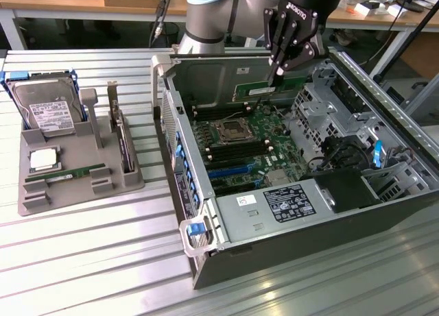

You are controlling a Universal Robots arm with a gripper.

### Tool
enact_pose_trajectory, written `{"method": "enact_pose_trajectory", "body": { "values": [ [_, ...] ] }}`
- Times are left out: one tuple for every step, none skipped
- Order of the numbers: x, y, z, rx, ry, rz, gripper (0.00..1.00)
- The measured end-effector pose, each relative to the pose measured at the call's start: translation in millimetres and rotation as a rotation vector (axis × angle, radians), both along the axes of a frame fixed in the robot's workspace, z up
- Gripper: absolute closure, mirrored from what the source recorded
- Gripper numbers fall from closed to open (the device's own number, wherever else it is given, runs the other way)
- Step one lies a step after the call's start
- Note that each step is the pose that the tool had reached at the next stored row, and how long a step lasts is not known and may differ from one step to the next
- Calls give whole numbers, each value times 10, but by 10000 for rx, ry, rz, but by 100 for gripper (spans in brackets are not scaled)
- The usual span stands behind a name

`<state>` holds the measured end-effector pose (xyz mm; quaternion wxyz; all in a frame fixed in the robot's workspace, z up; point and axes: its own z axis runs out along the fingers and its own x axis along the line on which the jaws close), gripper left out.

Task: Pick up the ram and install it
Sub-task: 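Pick up the ram and move it above insertion slot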

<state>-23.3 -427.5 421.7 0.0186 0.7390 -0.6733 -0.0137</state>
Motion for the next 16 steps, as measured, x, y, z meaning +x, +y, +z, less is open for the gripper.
{"method": "enact_pose_trajectory", "body": {
  "values": [
    [12,0,0,0,0,0,88],
    [26,0,0,0,0,0,88],
    [44,0,0,0,0,0,88],
    [63,0,0,0,0,0,88],
    [76,0,0,-1,0,0,88],
    [91,0,0,-1,0,0,88],
    [118,0,0,-1,0,0,88],
    [140,0,0,-1,0,0,88],
    [161,0,0,-1,0,0,88],
    [203,0,0,-1,0,0,88],
    [219,0,0,-2,0,0,88],
    [250,0,0,-3,0,0,88],
    [273,0,0,-3,0,0,88],
    [300,0,0,-3,0,0,88],
    [319,0,0,-3,0,0,88],
    [338,0,0,-4,0,0,88]
  ]
}}
